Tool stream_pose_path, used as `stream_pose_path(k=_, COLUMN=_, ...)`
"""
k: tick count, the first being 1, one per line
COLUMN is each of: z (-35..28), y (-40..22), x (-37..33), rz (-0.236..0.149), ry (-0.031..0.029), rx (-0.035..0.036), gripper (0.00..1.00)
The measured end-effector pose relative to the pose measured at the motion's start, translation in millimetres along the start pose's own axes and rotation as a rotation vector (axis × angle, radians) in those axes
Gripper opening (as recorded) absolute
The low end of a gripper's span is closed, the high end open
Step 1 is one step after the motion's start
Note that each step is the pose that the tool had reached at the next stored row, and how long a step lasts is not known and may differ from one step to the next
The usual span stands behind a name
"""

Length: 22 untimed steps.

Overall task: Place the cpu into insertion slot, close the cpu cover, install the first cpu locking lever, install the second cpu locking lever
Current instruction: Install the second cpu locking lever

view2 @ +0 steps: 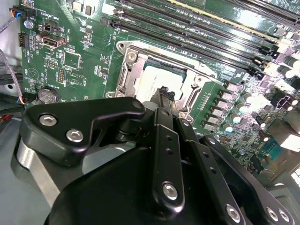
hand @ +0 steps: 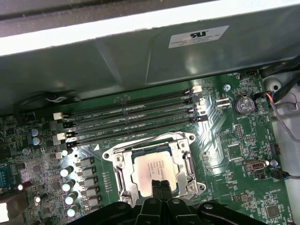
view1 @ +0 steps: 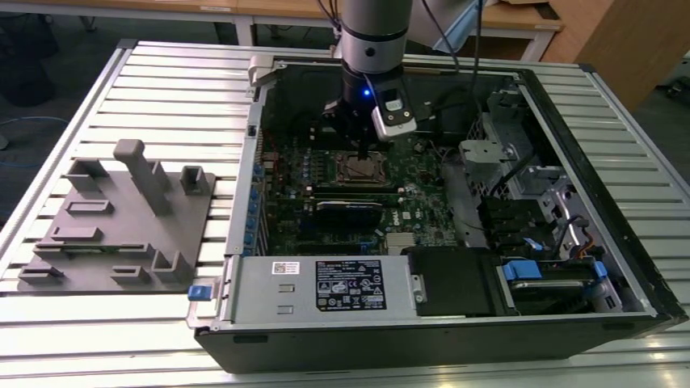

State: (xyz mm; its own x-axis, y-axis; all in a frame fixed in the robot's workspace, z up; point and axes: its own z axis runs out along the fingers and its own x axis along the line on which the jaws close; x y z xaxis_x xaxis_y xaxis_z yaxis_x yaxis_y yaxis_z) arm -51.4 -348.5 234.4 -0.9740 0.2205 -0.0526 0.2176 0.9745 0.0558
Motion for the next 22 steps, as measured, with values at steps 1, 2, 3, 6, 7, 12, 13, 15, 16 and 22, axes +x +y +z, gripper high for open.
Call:
stream_pose_path(k=1, z=-0.4, y=0.1, x=0.0, rz=0.0, ry=-0.0001, rx=-0.0003, gripper=0.1)
stream_pose_path(k=2, z=-1.0, y=0.1, x=-0.1, rz=0.0, ry=-0.0001, rx=-0.0005, gripper=0.1)
stream_pose_path(k=3, z=-1.1, y=0.2, x=-0.1, rz=0.0, ry=-0.0002, rx=-0.0007, gripper=0.1)
stream_pose_path(k=6, z=-1.2, y=-0.4, x=-0.3, rz=0.0, ry=-0.0001, rx=-0.0006, gripper=0.1)
stream_pose_path(k=7, z=-1.3, y=-1.1, x=-0.4, rz=0.0, ry=-0.0001, rx=-0.0005, gripper=0.1)
stream_pose_path(k=12, z=-1.5, y=-5.2, x=-1.3, rz=-0.008, ry=0.0003, rx=-0.0009, gripper=0.1)
stream_pose_path(k=13, z=-1.5, y=-6.2, x=-1.5, rz=-0.011, ry=0.0004, rx=-0.0011, gripper=0.1)
stream_pose_path(k=15, z=-1.6, y=-8.1, x=-2.0, rz=-0.015, ry=0.0007, rx=-0.0013, gripper=0.1)
stream_pose_path(k=16, z=-1.6, y=-9.0, x=-2.2, rz=-0.017, ry=0.0008, rx=-0.0015, gripper=0.1)
stream_pose_path(k=22, z=-1.8, y=-13.2, x=-3.1, rz=-0.029, ry=0.0014, rx=-0.0019, gripper=0.1)
